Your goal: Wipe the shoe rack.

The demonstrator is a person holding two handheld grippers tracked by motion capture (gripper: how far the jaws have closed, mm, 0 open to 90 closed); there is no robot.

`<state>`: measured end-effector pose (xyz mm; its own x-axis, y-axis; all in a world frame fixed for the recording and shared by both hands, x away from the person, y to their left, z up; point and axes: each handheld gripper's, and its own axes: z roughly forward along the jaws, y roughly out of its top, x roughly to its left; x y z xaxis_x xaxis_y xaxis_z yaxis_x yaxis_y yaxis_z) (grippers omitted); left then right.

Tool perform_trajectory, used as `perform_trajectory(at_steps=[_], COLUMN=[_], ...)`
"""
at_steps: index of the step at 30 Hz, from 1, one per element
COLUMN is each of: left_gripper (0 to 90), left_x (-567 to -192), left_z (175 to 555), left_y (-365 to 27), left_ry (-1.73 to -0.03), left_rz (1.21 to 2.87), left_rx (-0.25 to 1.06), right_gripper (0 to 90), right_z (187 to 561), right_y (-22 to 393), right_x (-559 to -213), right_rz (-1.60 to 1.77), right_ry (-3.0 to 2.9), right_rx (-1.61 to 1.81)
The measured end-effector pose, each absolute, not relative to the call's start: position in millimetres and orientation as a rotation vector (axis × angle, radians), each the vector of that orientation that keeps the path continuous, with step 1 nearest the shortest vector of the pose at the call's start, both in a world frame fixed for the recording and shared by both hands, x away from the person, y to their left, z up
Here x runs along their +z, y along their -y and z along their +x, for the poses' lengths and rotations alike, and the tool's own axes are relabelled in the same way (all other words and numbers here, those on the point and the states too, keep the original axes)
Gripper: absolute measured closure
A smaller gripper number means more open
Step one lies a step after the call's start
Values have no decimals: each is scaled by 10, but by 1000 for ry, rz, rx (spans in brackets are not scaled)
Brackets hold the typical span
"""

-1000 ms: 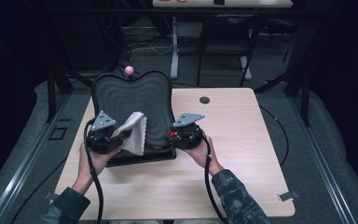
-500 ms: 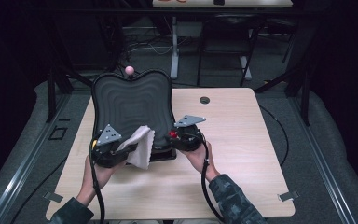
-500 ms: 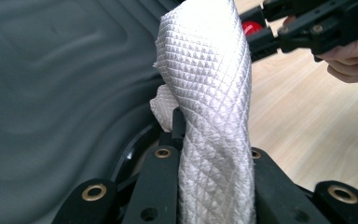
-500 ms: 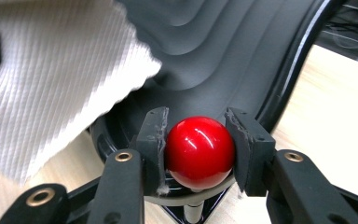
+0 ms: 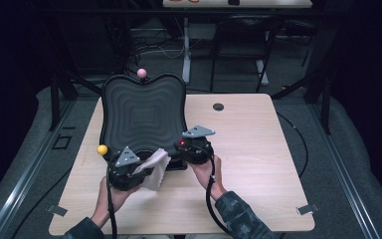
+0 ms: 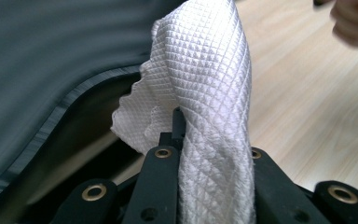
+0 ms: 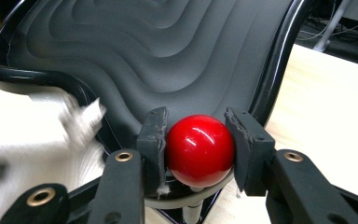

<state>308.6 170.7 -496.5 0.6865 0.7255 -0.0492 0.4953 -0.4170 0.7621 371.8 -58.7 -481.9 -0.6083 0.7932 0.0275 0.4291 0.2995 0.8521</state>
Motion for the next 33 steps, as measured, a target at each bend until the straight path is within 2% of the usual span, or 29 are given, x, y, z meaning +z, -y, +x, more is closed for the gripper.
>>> perform_trajectory(at_steps=[16, 33], left_gripper=[840, 839], left_x=[-5478, -5588], left_z=[3205, 3271], left_y=[-1224, -847], left_ry=[-938, -941], left_rz=[2224, 2075], left_rx=[334, 555], right_gripper=[573, 600], right_z=[3742, 3705], right_y=[675, 768], right_x=[-4806, -4831], right_rz=[1058, 1015], right_ry=[-2234, -2251], right_rx=[1277, 1327])
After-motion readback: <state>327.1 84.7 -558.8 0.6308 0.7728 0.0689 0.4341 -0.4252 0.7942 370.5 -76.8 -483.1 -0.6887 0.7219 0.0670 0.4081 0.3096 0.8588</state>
